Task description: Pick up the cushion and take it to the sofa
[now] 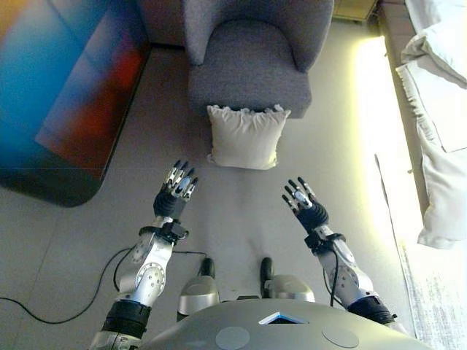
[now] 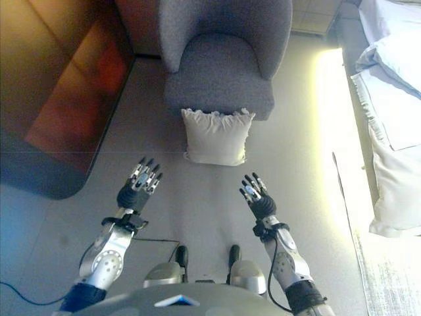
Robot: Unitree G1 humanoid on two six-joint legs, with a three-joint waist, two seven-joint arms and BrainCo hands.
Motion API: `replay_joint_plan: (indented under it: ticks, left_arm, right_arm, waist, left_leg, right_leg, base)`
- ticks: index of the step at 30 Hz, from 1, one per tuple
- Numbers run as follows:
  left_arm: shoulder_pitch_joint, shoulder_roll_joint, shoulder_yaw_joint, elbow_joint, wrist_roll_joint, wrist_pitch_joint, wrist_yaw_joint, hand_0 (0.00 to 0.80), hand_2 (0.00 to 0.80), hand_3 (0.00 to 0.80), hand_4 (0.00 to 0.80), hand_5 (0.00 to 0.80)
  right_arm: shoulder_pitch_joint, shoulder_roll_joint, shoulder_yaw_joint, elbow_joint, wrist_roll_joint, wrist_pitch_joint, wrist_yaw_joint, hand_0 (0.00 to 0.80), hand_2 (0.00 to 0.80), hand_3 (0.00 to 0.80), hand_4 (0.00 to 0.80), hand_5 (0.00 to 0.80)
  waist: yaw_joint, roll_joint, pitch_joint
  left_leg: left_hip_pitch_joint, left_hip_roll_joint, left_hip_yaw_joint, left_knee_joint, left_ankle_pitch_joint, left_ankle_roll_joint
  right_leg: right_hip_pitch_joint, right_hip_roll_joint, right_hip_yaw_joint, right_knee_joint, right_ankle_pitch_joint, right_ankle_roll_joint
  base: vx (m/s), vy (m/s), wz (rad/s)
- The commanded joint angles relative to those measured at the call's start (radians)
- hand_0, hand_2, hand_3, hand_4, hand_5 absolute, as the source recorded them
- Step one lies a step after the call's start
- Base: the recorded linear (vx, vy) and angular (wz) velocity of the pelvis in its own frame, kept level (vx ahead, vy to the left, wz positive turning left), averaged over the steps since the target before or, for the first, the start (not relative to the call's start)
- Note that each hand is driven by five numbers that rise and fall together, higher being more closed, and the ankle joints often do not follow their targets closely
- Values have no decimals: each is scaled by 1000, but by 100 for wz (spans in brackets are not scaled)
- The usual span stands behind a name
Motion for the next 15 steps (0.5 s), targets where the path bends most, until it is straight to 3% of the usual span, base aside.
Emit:
replay_joint_plan:
  ticks: [1, 4, 10, 13, 15]
  left_arm:
    - [5, 27, 12, -63, 32, -54, -18, 0, 0, 0, 0, 0]
    - [11, 27, 14, -66, 26, -56, -16, 0, 0, 0, 0, 0]
    - [43, 24, 29, -78, 17, -62, -22, 0, 0, 0, 0, 0]
    - [38, 27, 32, -76, 13, -46, -31, 0, 0, 0, 0, 0]
    - [28, 31, 26, -78, 15, -41, -29, 0, 0, 0, 0, 0]
  right_arm:
    - [8, 4, -11, -99, 13, -25, 18, 0, 0, 0, 0, 0]
    - [8, 0, -7, -101, 11, -15, 22, 0, 0, 0, 0, 0]
    - [10, -15, -10, -96, 17, 9, 35, 0, 0, 0, 0, 0]
    - [14, -15, -15, -90, 26, 0, 32, 0, 0, 0, 0, 0]
    - [7, -9, -14, -89, 21, -11, 30, 0, 0, 0, 0, 0]
  waist:
    - [7, -8, -40]
    - [7, -10, -36]
    - [22, -20, -18]
    - [14, -12, -18]
    - [13, -7, -18]
  left_leg:
    - [-31, 25, 42, 40, -36, -5]
    - [-42, 20, 41, 81, -54, -4]
    - [-100, -16, -9, 234, -115, -3]
    - [-87, -10, 26, 205, -102, 3]
    - [-79, -18, 19, 181, -100, 17]
  right_leg:
    - [-2, -36, -15, 11, -14, 69]
    - [-5, -42, -7, 13, -10, 68]
    - [-8, -54, 44, 31, -6, 62]
    - [-2, -69, 29, 43, -9, 74]
    - [-10, -88, 19, 64, -15, 87]
  base:
    - [0, 0, 0]
    - [1, 11, -3]
    - [24, 40, -13]
    - [55, 116, -5]
    - [42, 126, 2]
